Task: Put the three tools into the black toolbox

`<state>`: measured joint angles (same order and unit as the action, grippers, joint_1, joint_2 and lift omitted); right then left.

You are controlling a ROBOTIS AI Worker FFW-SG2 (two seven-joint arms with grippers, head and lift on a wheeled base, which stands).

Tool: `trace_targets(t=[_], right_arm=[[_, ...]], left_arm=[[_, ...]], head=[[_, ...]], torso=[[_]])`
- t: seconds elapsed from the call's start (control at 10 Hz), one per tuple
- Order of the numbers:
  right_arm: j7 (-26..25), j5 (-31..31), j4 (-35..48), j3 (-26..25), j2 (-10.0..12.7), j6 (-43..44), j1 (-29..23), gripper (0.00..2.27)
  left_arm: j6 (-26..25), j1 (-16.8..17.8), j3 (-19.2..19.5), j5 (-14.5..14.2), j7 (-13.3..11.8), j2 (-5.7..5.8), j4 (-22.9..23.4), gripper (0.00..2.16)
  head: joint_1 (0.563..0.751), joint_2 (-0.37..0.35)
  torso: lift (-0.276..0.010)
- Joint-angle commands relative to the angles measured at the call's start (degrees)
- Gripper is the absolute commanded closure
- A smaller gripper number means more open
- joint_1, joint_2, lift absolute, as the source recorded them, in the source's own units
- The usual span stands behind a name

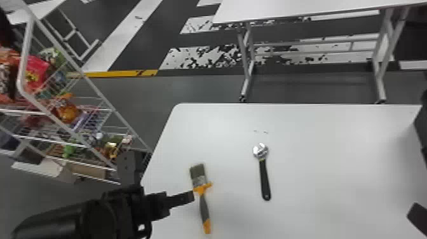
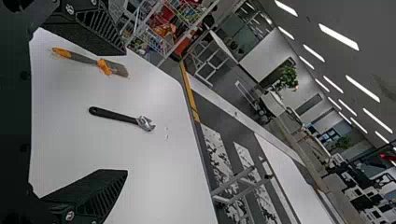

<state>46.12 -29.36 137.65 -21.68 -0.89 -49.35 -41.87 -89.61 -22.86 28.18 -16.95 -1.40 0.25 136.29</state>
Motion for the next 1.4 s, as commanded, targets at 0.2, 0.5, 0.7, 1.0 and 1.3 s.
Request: trace_targets(t=[0.2,0.5,0.7,1.0,1.3], right_arm=[[2.0,-2.0,-0.5,-2.5,0.0,1.0,-0.6,0.11],[1.9,-2.0,0.2,-2.8,0.0,1.0,-0.8,0.11],[1.5,-1.8,0.4,-2.7,0.1,1.0,-0.7,0.11],[0.7,-1.1,0.3,-1.5,0.2,1.2,-0.1,0.11],[0.5,-0.9,-0.8,-0.3,0.2,1.2,1.1,0.1]], left_arm=[[-0.4,2.5,-0.1,-0.9,0.5,0.37,-5.9,0.02],[-0.4,3.5,2.2,-6.4,-4.4,0.9,-8.3,0.03],[-0.4,5.5,5.3,-11.6,-4.0,1.07,-11.3,0.04],[-0.4,7.1,3.7,-11.8,1.2,1.77,-12.5,0.03],[-0.4,7.7,0.5,-14.4,15.4,2.04,-12.3,0.02]], head=[[0.695,0.35],[0.695,0.344],[0.695,0.294],[0.695,0.305],[0.695,0.35]], torso=[[-0.051],[-0.051],[-0.051],[-0.051],[-0.051]])
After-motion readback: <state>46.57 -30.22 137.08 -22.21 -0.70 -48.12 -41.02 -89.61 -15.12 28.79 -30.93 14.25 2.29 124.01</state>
